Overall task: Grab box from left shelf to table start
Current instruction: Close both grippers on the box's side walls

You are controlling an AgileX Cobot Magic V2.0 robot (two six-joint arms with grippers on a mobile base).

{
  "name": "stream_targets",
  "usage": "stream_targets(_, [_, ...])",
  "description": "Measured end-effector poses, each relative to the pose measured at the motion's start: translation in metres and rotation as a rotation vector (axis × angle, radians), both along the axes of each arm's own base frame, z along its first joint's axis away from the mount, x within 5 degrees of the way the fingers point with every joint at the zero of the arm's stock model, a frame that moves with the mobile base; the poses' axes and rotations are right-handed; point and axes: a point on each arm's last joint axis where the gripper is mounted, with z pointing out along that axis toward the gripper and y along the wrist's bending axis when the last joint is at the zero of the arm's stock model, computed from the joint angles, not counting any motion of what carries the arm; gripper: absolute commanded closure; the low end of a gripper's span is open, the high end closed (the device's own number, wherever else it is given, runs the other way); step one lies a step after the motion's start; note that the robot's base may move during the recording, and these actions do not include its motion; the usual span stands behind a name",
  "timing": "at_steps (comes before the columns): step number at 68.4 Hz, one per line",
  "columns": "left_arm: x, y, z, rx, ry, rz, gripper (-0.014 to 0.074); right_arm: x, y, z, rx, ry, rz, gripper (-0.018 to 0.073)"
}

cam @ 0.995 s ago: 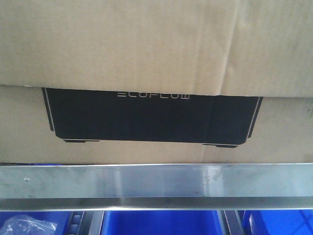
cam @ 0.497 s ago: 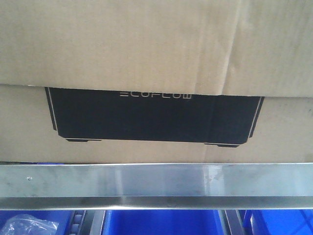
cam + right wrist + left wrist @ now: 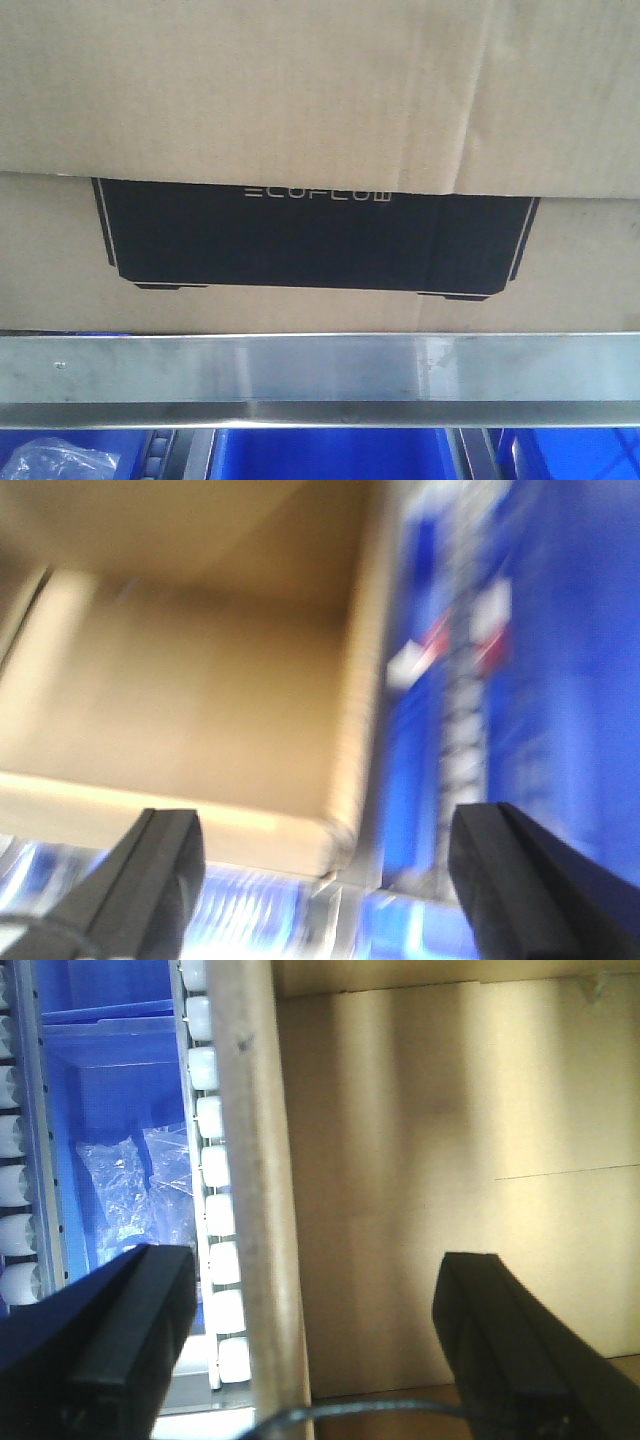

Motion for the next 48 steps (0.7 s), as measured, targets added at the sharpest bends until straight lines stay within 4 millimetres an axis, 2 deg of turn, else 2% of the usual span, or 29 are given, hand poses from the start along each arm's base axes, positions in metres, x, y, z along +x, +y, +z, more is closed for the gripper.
stream_targets(7, [0.0,0.0,0.0,-0.001,-0.003,0.0,0.0192,0.027,0.0,0.008,-0.001,0.042,0.004,-0.0024])
stream_targets(16, [0.001,0.0,0.0,-0.002,-0.007,-0.001,0.0192,0.064,0.0,0.004,0.0,0.109,0.004,-0.0023])
stream_targets(31, [0.001,0.0,0.0,-0.002,-0.009,-0.001,0.0192,0.122,0.0,-0.02,0.001,0.235,0.005,-0.0023])
stream_targets(48, [0.001,0.0,0.0,-0.003,-0.009,-0.001,0.0192,0.162,0.0,-0.049,0.003,0.334,0.003,-0.0022])
